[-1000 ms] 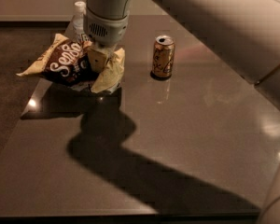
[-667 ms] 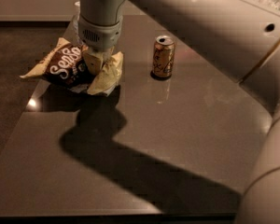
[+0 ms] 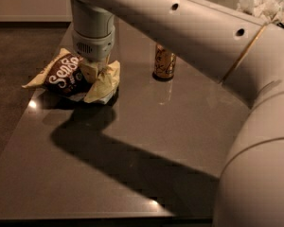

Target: Move brown chip bag near blue plastic bottle

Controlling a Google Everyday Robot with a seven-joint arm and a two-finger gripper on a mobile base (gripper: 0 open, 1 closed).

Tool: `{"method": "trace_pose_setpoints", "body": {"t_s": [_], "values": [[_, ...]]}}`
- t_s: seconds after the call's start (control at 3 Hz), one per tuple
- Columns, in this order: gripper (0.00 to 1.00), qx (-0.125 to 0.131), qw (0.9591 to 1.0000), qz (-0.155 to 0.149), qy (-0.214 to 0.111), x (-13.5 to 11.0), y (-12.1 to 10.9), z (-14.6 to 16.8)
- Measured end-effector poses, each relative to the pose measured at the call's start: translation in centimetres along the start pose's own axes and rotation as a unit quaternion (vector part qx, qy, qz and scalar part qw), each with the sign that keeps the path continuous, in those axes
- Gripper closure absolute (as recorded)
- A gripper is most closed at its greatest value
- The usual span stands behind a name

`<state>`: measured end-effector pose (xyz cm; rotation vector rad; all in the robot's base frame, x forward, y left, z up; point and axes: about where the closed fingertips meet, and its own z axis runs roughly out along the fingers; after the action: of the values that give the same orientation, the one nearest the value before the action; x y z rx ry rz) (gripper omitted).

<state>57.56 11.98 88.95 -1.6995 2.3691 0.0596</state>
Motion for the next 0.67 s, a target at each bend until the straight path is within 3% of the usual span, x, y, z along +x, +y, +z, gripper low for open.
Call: {"method": "trace_pose_setpoints", "body": {"t_s": [0.67], "values": [[0.15, -0.004, 1.0, -0.004, -0.001, -0.63, 0.06, 1.22]]}}
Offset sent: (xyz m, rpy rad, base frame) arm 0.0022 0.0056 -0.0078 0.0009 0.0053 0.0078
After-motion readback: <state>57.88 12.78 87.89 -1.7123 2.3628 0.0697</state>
